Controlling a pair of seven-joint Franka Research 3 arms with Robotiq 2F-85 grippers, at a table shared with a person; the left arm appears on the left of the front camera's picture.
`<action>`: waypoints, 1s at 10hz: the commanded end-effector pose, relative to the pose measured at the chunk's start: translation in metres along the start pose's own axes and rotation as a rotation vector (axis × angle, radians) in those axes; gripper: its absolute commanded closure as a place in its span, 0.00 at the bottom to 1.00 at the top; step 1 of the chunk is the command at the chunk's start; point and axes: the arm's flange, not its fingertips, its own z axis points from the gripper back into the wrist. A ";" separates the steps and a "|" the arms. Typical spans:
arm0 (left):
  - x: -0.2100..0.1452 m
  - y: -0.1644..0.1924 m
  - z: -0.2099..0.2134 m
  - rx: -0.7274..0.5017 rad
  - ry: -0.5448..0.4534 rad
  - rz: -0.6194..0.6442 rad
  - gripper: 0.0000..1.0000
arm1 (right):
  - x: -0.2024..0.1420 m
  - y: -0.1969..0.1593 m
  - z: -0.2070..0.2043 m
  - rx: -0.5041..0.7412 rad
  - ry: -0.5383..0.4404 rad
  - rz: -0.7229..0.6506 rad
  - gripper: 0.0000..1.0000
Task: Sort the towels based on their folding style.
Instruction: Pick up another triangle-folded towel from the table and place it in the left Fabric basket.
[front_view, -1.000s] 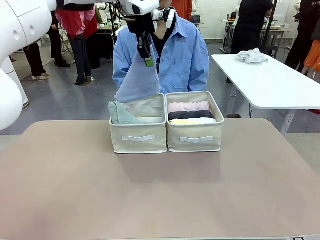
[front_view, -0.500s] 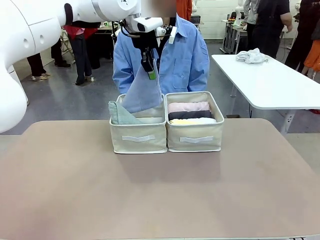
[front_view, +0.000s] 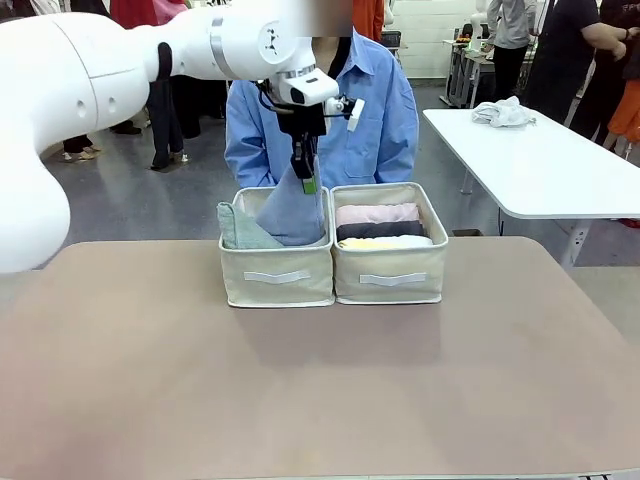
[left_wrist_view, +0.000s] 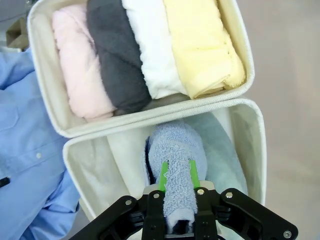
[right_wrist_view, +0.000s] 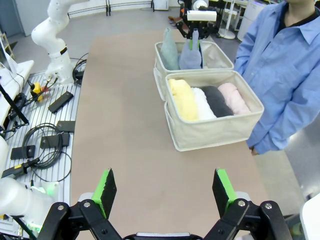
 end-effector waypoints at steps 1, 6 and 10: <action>0.006 0.008 -0.013 -0.031 0.035 -0.018 0.85 | -0.001 0.000 0.002 0.009 0.004 0.013 0.00; 0.021 0.019 -0.051 -0.095 0.057 -0.049 0.85 | -0.001 0.000 0.002 0.009 0.004 0.013 0.00; 0.022 0.021 -0.053 -0.111 0.060 -0.052 0.25 | -0.001 0.000 0.002 0.009 0.004 0.013 0.00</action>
